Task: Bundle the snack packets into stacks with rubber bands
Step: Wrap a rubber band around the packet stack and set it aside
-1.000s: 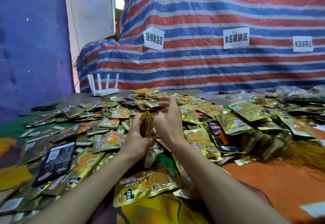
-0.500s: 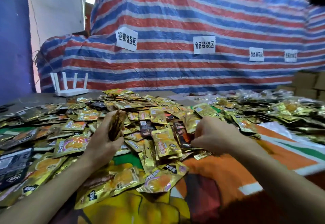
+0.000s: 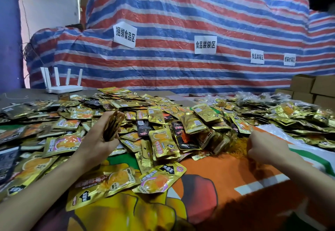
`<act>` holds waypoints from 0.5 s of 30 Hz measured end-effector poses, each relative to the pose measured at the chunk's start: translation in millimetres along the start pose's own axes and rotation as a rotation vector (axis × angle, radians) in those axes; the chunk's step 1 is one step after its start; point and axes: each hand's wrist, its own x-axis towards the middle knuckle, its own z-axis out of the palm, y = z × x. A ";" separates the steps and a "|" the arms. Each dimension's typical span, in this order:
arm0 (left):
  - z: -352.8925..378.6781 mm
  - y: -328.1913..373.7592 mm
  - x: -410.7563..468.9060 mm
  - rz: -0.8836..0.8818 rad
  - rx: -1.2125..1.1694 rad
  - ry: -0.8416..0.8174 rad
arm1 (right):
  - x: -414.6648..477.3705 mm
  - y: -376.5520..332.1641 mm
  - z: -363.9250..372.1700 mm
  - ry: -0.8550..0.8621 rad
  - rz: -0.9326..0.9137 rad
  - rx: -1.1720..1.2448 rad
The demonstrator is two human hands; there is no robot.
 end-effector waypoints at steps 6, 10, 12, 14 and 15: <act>-0.4 3.4 -0.9 -0.010 0.016 -0.002 | 1.4 3.8 -5.3 0.034 -0.003 0.128; -0.9 4.0 -1.2 0.001 0.024 -0.011 | -1.8 4.7 -13.3 0.053 -0.036 0.151; -1.7 3.9 -0.6 0.012 0.022 -0.012 | -5.0 5.6 -16.1 -0.045 -0.085 0.131; -1.6 3.5 0.6 0.024 0.032 -0.012 | -9.9 3.2 -17.8 -0.201 -0.126 0.141; -1.1 3.5 0.9 0.022 0.042 -0.012 | -12.4 1.3 -17.3 -0.251 -0.136 0.135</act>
